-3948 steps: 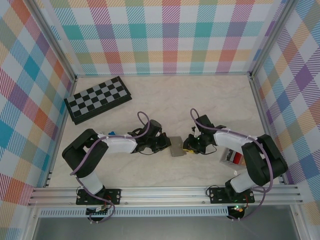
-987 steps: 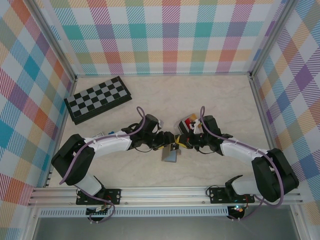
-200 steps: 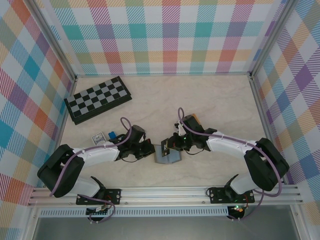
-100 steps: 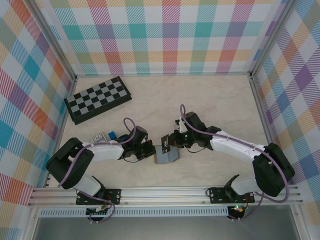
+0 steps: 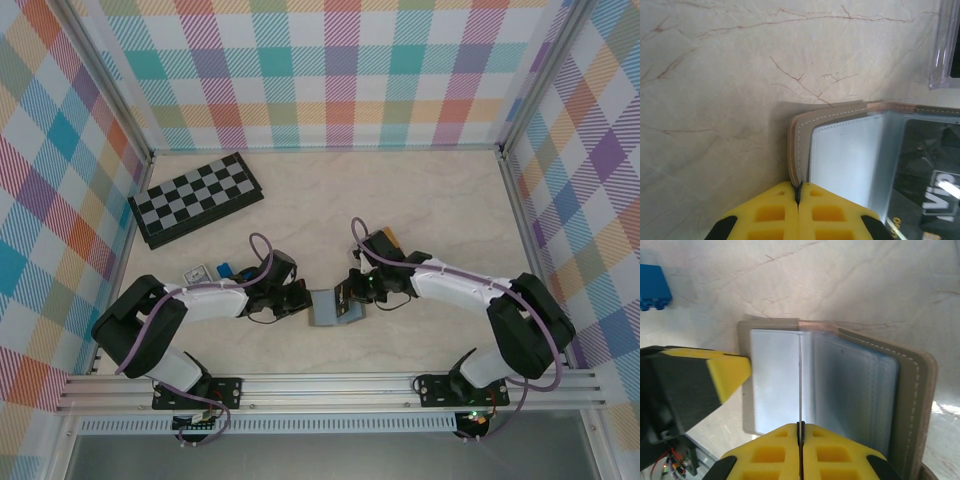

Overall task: Put the credit cards into the card holder
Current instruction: Flip over the card slot in the card holder.

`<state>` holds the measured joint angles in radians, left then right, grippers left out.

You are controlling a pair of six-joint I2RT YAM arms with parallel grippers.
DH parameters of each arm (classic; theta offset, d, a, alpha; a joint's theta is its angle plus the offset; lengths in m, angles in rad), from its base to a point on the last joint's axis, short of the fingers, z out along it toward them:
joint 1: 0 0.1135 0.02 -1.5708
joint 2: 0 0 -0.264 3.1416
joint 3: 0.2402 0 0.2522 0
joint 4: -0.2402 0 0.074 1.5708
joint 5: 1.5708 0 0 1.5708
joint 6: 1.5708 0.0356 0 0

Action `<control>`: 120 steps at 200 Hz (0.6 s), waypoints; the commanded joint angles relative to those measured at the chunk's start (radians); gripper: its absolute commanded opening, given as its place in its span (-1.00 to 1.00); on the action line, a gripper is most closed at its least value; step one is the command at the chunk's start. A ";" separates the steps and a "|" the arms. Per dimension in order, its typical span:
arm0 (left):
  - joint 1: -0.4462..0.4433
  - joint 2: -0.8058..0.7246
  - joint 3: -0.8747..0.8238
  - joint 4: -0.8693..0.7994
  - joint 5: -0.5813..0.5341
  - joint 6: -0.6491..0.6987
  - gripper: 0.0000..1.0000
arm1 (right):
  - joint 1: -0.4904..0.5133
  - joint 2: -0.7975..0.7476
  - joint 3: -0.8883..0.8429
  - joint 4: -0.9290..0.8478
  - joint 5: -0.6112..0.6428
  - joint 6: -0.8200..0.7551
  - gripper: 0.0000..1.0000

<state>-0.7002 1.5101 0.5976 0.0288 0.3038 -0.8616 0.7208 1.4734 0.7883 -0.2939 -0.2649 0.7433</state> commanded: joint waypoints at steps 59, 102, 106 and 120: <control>-0.014 0.033 0.028 -0.067 0.047 0.116 -1.00 | -0.039 -0.041 -0.213 0.285 -0.103 0.055 -0.86; -0.016 0.036 0.031 -0.061 0.041 0.105 -1.00 | -0.081 -0.024 -0.249 0.382 -0.206 0.084 -0.88; -0.016 0.036 0.031 -0.062 0.040 0.105 -1.00 | -0.081 -0.021 -0.249 0.386 -0.209 0.089 -0.88; -0.016 0.038 0.034 -0.061 0.038 0.107 -1.00 | -0.085 -0.001 -0.253 0.425 -0.243 0.103 -0.89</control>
<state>-0.7002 1.5288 0.6147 0.0029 0.3237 -0.7753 0.6437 1.4387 0.5507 0.0368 -0.4290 0.8101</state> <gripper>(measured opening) 0.037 0.065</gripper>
